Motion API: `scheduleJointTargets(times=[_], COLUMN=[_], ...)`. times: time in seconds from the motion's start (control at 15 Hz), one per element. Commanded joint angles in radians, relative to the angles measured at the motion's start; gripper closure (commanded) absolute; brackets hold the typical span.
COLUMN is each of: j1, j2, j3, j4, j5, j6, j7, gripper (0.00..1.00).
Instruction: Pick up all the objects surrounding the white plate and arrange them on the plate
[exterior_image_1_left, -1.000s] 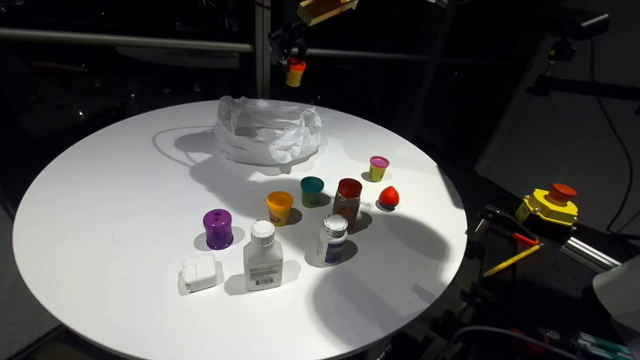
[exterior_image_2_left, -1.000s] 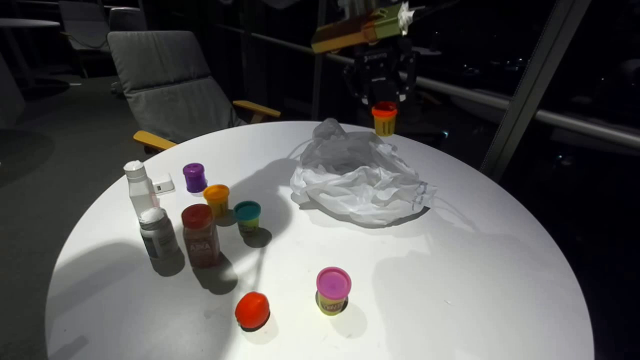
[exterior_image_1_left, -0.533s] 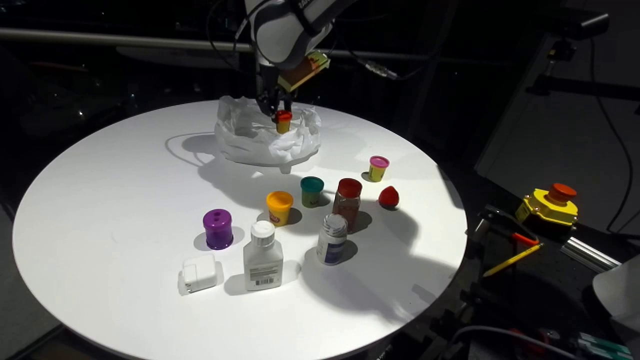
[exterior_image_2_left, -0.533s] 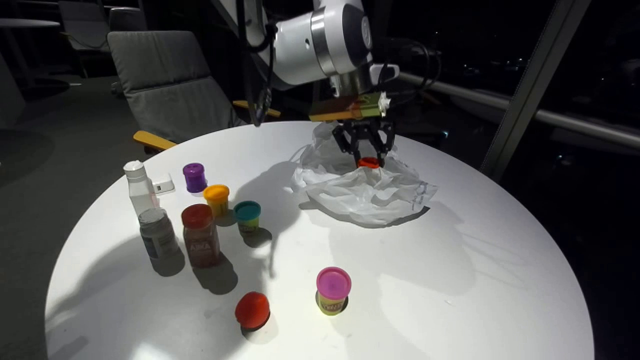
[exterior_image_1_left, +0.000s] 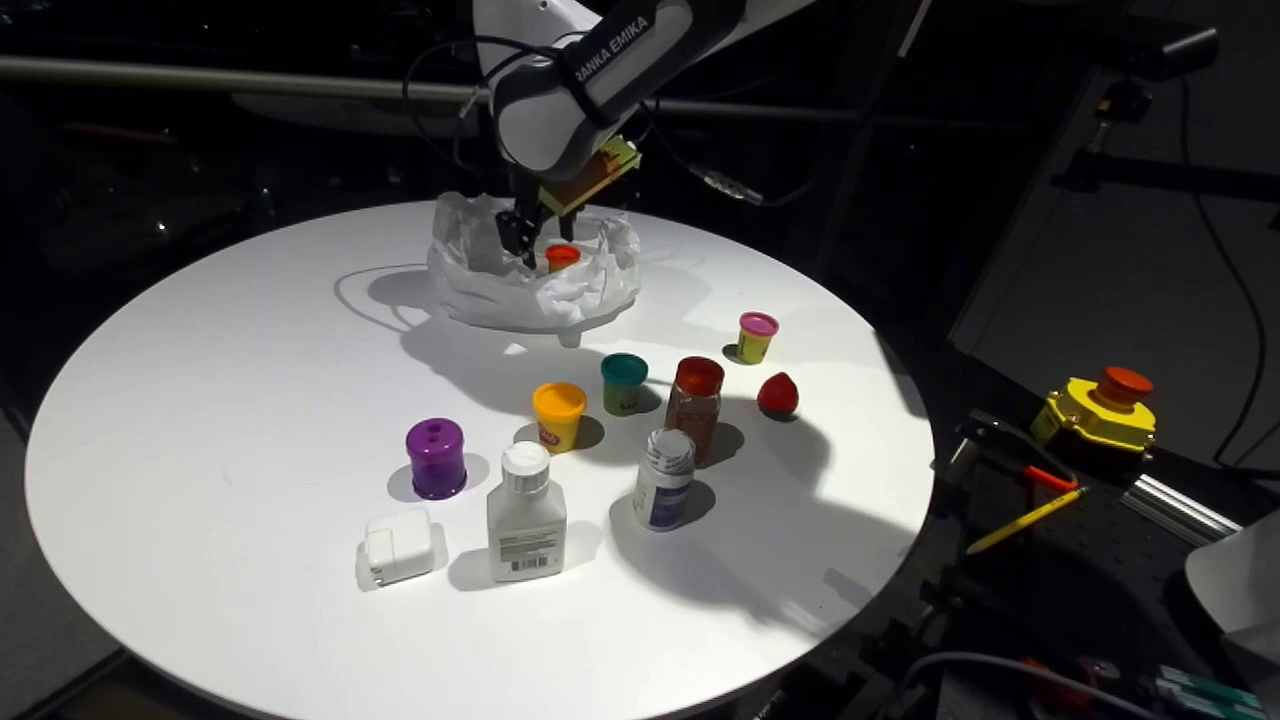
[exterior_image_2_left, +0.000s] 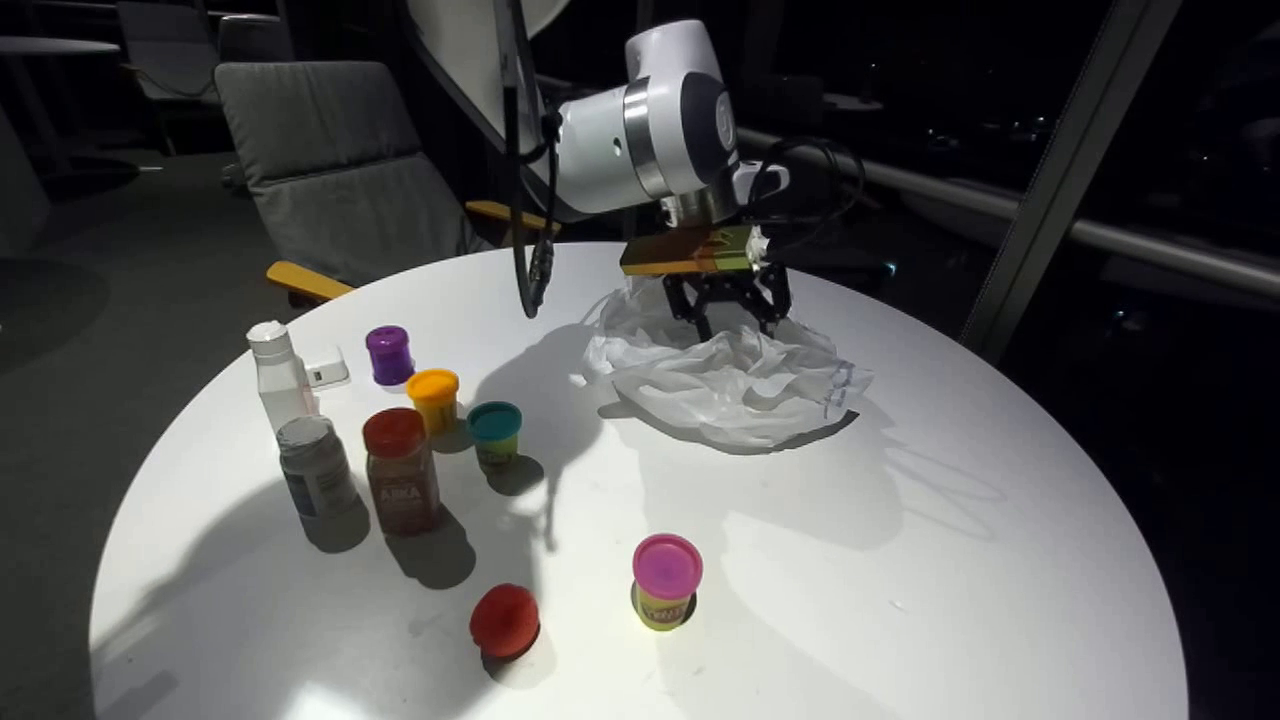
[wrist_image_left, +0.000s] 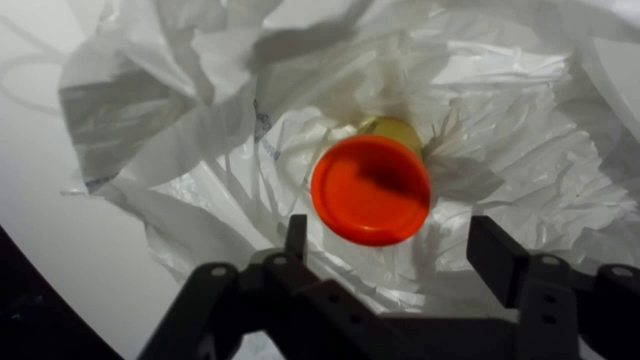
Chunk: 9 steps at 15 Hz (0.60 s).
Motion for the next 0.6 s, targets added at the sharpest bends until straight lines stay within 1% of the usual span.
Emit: scheduleJointTargets(times=[0.0,0.13,0.33,0.53], j1=[0.044,0.065,0.073,0.072], j2=[-0.07,-0.118,-0.185,-0.206], j3=[-0.047,-0.057,-0.025,-0.009], j4=[-0.09,-0.175,-0.319,-0.433], j5=[-0.006,0.001,0.035,0.074], j6=[0.07,0.103,0.121,0.17], j7=[0.073,0.123,0.151,0.177], gripper=[0.0,0.0,0.0,0.0])
